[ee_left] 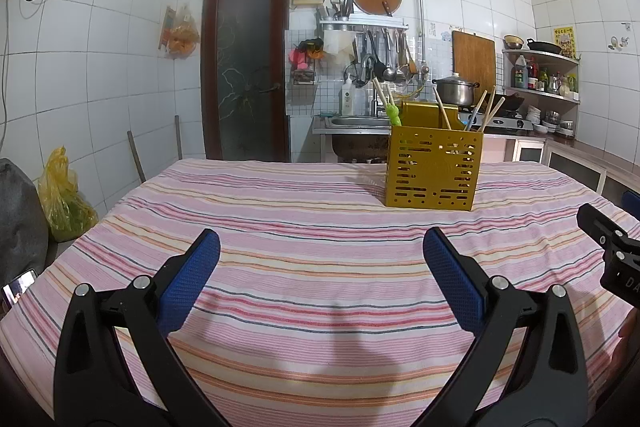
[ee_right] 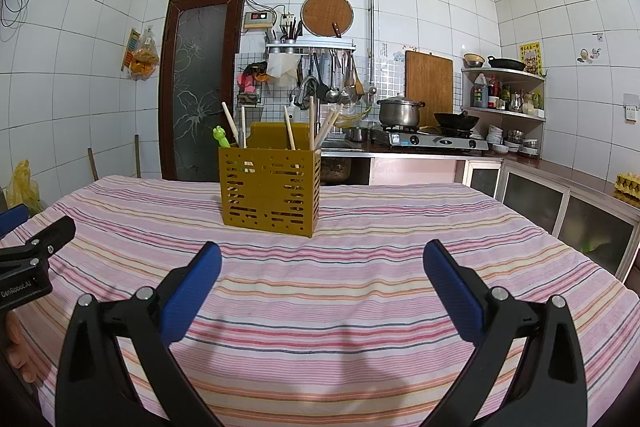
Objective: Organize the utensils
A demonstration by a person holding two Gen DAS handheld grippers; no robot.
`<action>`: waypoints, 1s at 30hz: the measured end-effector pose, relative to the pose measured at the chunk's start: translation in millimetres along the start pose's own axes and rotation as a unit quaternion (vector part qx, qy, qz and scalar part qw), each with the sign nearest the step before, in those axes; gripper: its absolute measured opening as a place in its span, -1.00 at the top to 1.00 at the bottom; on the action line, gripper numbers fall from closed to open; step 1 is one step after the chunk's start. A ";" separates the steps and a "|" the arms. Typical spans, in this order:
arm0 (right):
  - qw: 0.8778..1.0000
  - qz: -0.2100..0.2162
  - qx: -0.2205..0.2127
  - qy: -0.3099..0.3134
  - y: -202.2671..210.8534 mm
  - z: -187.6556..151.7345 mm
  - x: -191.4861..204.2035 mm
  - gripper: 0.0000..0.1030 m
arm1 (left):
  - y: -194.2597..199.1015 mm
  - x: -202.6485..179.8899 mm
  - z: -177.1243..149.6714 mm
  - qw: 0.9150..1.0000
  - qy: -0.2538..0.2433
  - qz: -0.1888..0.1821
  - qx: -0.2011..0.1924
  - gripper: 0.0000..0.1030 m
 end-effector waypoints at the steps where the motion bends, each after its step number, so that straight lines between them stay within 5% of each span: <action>1: 1.000 0.000 0.000 0.000 0.2 0.1 -0.1 -0.91 | -0.5 0.7 -0.1 1.000 0.000 0.000 0.000 -0.90; 30: 1.000 0.000 0.000 0.000 0.3 -0.1 -0.7 -0.91 | -1.4 -0.3 -0.1 1.000 0.001 -0.004 0.002 -0.90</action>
Point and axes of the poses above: each gripper's, at about its wrist camera, not at the fingertips, and y roughly against the way its jaws point, x to its left, z to its top, the point moved 6 cm from there along -y, roughly the way its jaws point, and after that the axes turned 12 degrees about -x, right-handed, at the moved point
